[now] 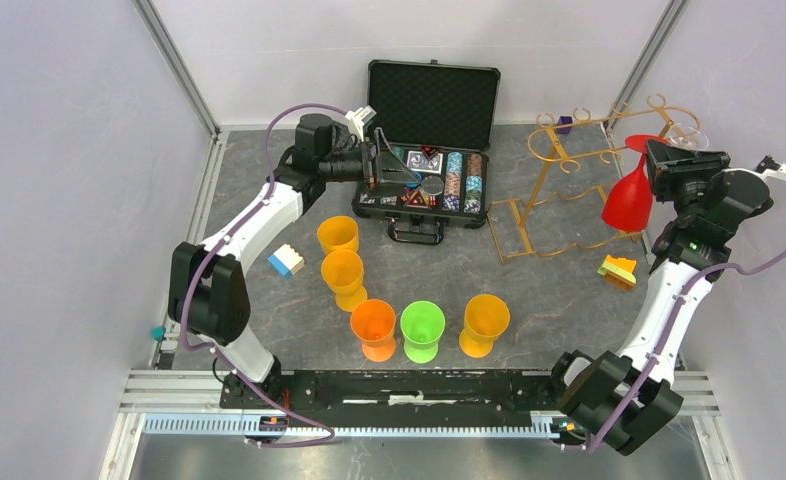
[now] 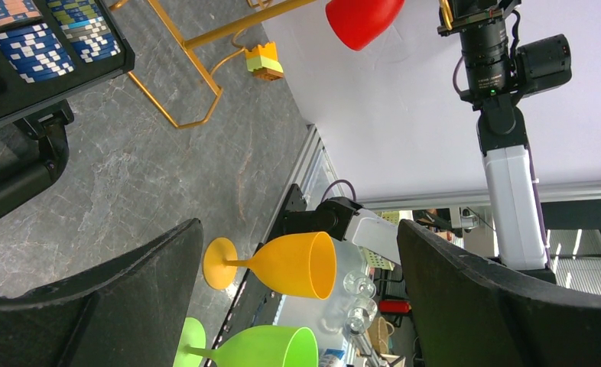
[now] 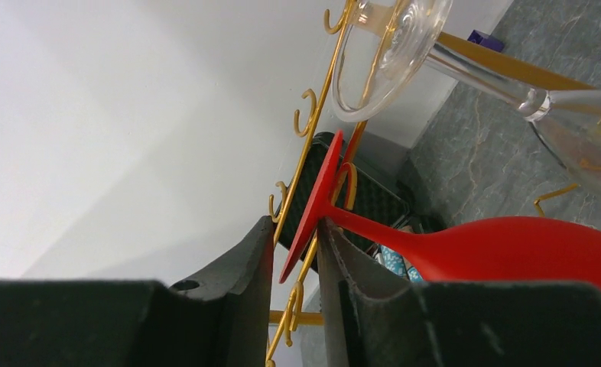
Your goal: Place the wine glass upside down on the wine glass rack
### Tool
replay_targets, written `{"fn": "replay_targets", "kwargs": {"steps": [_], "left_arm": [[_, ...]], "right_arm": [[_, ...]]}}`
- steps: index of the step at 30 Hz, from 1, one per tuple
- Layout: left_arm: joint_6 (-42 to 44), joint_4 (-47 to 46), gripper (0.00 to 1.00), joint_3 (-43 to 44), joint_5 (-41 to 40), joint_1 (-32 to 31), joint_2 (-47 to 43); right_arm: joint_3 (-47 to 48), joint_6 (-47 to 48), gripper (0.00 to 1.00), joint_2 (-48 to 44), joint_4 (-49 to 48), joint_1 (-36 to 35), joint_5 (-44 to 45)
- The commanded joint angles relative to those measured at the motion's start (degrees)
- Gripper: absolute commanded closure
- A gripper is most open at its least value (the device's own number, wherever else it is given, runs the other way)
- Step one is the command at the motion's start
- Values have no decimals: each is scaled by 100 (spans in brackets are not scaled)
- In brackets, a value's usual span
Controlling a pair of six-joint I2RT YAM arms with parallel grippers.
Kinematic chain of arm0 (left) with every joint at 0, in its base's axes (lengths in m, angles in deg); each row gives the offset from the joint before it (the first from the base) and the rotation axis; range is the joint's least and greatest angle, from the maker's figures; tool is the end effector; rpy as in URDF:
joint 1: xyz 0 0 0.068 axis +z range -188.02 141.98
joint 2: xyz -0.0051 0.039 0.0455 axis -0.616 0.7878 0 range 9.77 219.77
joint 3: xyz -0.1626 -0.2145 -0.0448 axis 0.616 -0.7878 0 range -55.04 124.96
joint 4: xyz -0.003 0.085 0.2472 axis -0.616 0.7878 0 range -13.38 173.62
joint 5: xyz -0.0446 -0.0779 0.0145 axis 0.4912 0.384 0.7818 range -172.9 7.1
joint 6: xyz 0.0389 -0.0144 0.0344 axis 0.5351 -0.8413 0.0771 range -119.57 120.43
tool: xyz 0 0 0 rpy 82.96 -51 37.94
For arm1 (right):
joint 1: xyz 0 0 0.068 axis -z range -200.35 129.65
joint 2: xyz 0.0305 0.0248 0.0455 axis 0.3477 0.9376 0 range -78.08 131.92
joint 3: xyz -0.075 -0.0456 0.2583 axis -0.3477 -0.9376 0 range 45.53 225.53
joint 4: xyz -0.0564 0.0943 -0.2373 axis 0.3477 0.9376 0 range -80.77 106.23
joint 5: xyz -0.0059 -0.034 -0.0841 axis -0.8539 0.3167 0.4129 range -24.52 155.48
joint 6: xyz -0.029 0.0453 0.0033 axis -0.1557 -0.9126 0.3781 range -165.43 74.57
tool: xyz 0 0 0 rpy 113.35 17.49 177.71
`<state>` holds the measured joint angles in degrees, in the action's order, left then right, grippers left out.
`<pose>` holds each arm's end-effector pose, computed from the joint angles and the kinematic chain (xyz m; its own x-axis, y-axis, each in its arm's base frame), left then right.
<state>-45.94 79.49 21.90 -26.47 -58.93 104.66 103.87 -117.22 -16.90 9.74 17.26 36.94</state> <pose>0.3459 -0.1639 0.3248 -0.8985 -0.0852 -0.4305 0.3977 0.2565 -0.8809 0.2049 -0.1364 0.3864 0.1360 0.9487 -0.2854 0.0934 0.2745 0.9570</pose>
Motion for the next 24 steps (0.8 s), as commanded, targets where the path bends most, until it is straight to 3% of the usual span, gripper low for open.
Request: {"fn": "replay_targets", "kwargs": {"steps": [1,24], "left_arm": [[31,-191,0,-17,10,17,-243],[27,-193,0,15,9,19,-237]], "right_arm": [[32,55,67,-138,-166,-10,-205],[-551,-373,37,-676,-469,-8,-1087]]}}
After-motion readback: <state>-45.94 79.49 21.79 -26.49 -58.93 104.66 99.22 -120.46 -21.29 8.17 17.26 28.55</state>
